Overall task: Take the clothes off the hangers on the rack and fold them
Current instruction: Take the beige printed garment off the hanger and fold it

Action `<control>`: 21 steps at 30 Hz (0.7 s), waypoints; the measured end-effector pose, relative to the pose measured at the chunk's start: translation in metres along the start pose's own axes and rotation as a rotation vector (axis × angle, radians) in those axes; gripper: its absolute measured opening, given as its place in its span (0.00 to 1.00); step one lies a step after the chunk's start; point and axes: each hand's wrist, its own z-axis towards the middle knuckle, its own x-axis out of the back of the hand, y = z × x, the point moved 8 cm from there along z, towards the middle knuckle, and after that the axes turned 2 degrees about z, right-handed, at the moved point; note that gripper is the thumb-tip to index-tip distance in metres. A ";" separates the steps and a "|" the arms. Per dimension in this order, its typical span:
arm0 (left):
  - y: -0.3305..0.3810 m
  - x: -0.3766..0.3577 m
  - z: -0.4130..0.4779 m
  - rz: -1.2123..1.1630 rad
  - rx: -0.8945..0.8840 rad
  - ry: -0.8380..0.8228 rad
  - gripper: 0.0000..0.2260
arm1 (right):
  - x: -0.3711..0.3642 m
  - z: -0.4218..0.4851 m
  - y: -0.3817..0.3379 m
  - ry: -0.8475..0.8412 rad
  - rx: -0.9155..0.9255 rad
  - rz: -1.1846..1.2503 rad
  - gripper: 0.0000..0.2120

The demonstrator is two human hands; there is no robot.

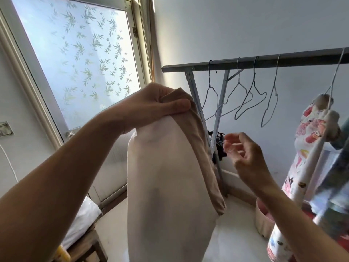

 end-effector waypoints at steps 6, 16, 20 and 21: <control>-0.005 -0.007 0.002 0.012 -0.003 -0.020 0.25 | -0.081 -0.055 -0.056 -0.602 -0.094 0.472 0.23; -0.044 0.020 -0.005 -0.344 0.057 0.259 0.20 | -0.079 -0.053 -0.047 -0.416 -0.220 0.534 0.09; -0.096 -0.048 -0.040 -0.989 0.216 0.039 0.35 | -0.064 -0.040 -0.046 -0.308 -0.219 0.512 0.10; -0.103 -0.070 -0.054 -0.995 0.242 -0.062 0.38 | -0.061 -0.038 -0.046 -0.291 -0.217 0.497 0.09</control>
